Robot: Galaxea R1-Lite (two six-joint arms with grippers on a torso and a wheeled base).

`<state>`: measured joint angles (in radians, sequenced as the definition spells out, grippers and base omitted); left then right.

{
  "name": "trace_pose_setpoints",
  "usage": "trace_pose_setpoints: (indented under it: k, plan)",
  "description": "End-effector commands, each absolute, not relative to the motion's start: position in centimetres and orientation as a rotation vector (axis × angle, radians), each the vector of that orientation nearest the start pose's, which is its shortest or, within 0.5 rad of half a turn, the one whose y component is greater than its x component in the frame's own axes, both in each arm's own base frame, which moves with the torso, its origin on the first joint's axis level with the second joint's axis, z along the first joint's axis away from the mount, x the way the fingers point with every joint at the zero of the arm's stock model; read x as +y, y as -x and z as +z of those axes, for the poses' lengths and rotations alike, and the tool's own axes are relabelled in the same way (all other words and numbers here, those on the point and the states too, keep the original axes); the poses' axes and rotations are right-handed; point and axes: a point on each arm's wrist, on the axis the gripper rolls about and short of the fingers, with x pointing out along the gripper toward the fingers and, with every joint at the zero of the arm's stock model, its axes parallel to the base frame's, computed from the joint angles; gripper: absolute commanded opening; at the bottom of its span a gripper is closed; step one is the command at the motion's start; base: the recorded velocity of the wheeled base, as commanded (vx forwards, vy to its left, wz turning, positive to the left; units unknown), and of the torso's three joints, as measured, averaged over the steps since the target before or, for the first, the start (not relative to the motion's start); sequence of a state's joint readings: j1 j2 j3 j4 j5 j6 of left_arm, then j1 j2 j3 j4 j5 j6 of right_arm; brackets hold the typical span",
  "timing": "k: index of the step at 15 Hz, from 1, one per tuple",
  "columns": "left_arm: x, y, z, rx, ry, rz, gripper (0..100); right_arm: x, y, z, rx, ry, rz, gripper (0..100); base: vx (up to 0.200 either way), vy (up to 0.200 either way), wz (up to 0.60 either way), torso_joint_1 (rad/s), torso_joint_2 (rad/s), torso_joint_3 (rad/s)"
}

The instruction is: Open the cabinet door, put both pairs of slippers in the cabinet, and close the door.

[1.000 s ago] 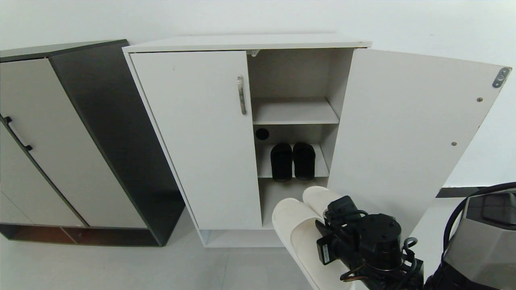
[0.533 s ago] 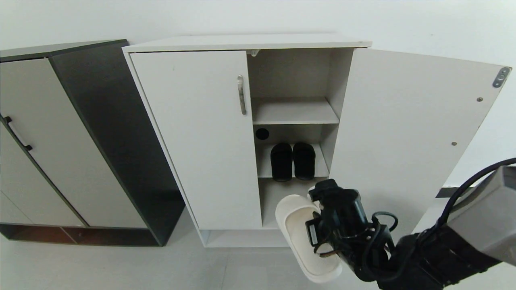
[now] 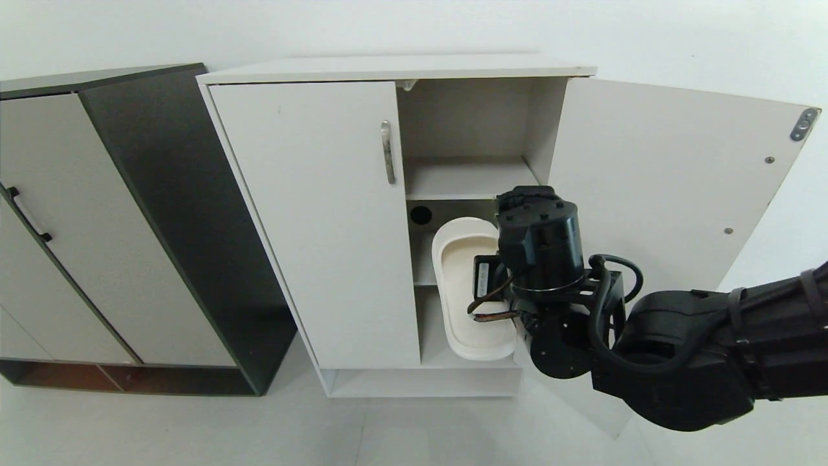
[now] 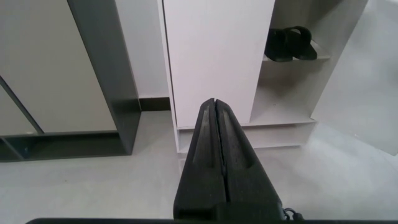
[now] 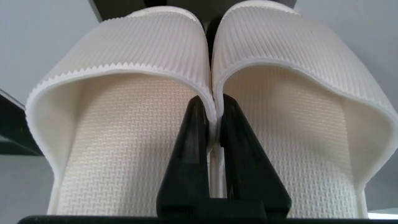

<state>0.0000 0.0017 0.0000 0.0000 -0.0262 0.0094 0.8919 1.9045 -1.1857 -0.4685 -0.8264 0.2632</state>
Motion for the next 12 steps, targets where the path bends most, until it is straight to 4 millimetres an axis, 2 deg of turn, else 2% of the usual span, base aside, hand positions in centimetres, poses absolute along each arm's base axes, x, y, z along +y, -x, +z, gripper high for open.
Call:
trace_pose_setpoints:
  k: [1, 9, 12]
  plan:
    - [-0.1, 2.3, 7.6, 0.001, -0.009, -0.026, 0, 27.7, -24.2, 21.3, 0.149, -0.097, 0.048, 0, 0.000, 0.000, 0.00, 0.000, 0.00, 0.000]
    - [-0.1, 2.3, 7.6, 0.001, -0.008, -0.026, 0, 27.2, -23.5, 22.7, 0.124, -0.110, 0.052, 0, 0.000, 0.000, 0.00, 0.000, 0.00, 0.000]
    - [-0.1, 2.3, 7.6, 0.001, -0.009, -0.026, 0, 27.2, -23.4, 22.7, 0.123, -0.105, 0.057, 0, 0.200, 0.000, 0.00, 0.004, 0.00, 0.001]
